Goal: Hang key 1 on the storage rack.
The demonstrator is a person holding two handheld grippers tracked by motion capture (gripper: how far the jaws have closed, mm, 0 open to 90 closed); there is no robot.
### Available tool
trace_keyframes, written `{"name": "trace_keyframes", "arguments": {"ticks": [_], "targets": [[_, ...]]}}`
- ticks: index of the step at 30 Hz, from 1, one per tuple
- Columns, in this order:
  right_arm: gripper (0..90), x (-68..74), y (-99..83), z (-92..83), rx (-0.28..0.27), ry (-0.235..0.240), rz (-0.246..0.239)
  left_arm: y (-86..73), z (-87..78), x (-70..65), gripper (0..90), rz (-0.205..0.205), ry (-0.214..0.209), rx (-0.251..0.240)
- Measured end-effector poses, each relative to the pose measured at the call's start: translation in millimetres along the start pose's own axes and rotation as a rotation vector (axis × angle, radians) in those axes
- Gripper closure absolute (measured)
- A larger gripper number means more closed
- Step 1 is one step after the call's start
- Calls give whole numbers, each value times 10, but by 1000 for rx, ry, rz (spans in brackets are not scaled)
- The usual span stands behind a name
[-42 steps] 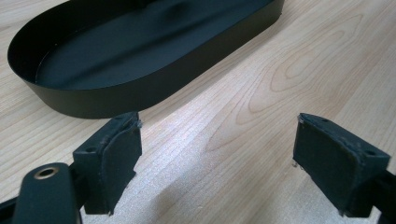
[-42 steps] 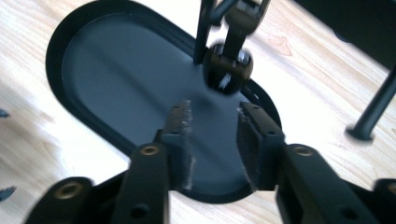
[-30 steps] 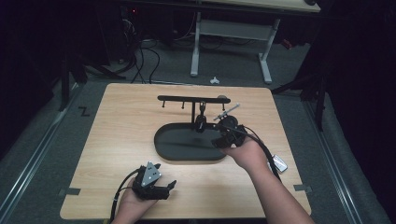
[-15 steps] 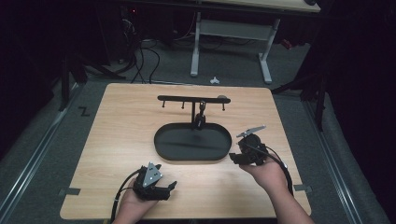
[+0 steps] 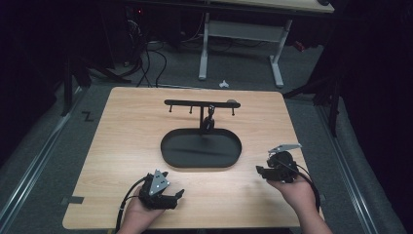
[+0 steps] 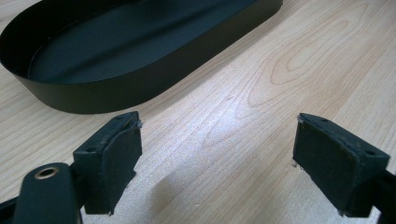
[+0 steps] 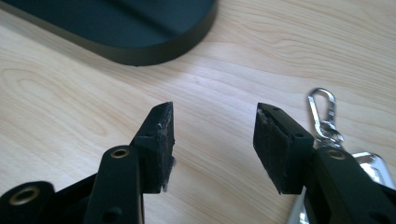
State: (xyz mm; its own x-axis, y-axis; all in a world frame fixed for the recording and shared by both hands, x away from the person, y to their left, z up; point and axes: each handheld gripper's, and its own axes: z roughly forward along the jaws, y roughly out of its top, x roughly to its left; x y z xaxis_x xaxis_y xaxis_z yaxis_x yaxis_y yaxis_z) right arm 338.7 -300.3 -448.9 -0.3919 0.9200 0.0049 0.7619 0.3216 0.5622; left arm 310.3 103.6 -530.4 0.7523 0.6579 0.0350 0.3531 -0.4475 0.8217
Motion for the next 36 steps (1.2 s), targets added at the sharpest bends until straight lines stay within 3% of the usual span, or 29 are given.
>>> {"name": "trace_keyframes", "arguments": {"ticks": [19, 27, 36], "targets": [[555, -590, -292, 104, 55, -123, 142, -3, 7, -8, 163, 9, 1, 10], [487, -776, -134, 245, 48, -139, 175, -2, 2, -20, 163, 2, -2, 8], [526, -842, 29, 548, 104, -105, 184, -7, -35, -5, 163, -4, 1, 1]]}}
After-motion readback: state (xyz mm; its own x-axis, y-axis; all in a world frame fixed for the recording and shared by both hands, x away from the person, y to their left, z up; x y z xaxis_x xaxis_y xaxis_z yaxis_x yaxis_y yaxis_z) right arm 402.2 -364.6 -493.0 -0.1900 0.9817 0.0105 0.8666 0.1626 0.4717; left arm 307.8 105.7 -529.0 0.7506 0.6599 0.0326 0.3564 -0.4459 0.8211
